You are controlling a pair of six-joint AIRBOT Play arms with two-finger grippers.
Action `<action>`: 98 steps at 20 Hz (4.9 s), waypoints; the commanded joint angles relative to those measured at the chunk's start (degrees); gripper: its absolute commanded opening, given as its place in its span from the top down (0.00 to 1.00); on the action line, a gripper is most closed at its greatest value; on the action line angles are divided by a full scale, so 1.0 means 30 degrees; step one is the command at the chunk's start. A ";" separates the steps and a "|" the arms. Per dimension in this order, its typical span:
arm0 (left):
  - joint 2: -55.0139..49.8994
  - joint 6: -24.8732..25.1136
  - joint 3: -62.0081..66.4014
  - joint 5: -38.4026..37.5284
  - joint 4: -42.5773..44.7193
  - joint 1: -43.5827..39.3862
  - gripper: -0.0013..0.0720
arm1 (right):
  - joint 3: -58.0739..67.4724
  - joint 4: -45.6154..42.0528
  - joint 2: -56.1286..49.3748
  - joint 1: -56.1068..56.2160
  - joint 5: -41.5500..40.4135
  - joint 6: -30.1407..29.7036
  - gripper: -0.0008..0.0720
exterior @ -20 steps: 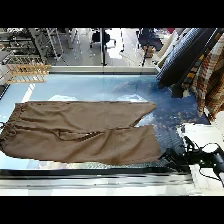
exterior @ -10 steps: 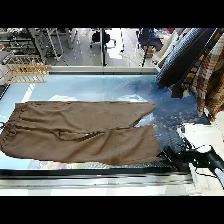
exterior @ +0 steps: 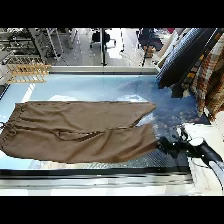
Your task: Fold the clothes and pants, and hang the long-sleeved shirts on hangers.
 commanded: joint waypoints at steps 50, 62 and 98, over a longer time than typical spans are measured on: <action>0.1180 0.5807 0.1625 0.2761 -0.1552 -0.0364 0.14 | 0.4583 0.3169 -0.1931 0.1027 -0.2951 -0.4175 0.46; 0.1180 0.4116 0.1625 0.3126 -0.1938 -0.1100 0.16 | 1.3427 0.6346 -1.3202 0.3927 -0.0685 -0.5785 0.61; 0.1180 0.4116 0.1625 0.3934 -0.1945 -0.1086 0.16 | 1.4702 -0.8182 -0.9923 0.3978 0.1705 0.5071 0.75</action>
